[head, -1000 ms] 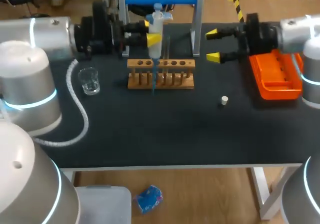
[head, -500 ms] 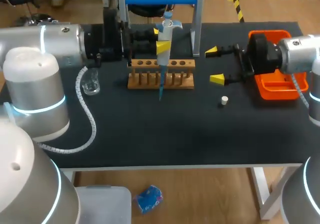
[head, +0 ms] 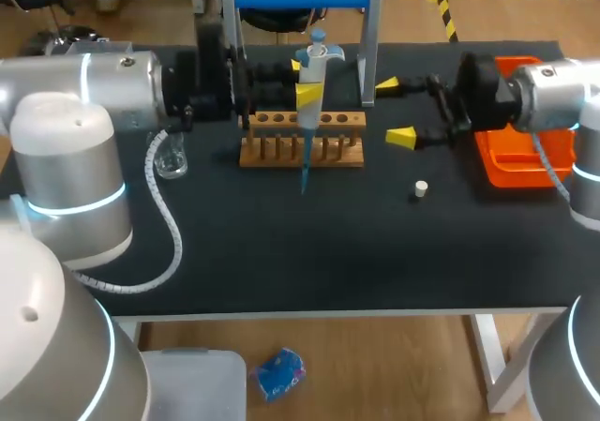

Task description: Invert the test tube, pick up the pipette, mount the tip to pipette, aspirate from beaker and dispense into the tube, eject the tip, return the pipette, and cap with the stopper.

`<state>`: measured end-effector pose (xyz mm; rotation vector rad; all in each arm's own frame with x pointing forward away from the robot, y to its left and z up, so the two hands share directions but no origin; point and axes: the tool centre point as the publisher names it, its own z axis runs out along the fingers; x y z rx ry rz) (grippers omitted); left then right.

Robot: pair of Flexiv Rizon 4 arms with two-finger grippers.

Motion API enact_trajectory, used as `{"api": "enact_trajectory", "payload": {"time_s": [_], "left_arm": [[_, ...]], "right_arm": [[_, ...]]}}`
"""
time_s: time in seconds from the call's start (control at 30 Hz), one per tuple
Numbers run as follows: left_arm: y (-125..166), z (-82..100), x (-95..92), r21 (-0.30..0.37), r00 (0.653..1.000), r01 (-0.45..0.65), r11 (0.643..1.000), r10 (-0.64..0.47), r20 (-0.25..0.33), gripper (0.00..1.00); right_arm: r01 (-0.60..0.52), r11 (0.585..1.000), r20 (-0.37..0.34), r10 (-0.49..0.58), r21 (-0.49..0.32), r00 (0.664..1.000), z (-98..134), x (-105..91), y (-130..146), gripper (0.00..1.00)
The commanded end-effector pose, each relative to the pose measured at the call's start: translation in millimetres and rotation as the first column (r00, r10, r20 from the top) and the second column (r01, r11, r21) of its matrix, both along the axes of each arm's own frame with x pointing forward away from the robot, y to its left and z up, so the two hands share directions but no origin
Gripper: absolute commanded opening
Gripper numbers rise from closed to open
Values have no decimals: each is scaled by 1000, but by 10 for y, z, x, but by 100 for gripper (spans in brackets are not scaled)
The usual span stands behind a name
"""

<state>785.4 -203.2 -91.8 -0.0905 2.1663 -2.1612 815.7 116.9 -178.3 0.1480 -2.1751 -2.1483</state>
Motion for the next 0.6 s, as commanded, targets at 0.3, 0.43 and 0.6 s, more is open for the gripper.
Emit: {"api": "enact_trajectory", "payload": {"time_s": [0.3, 0.43, 0.6], "left_arm": [[-9, -29, 13, 13, 1000, -18, 1000, 18, 7, 0], [-9, -29, 13, 13, 1000, -18, 1000, 18, 7, 0], [-9, -29, 13, 13, 1000, -18, 1000, 18, 7, 0]], "right_arm": [[49, 996, 7, -48, -76, 999, 143, -275, 493, 100], [56, 995, 8, -55, -88, 998, 169, -347, 619, 100], [90, 994, -1, -91, -63, 996, 240, -382, 717, 100]]}}
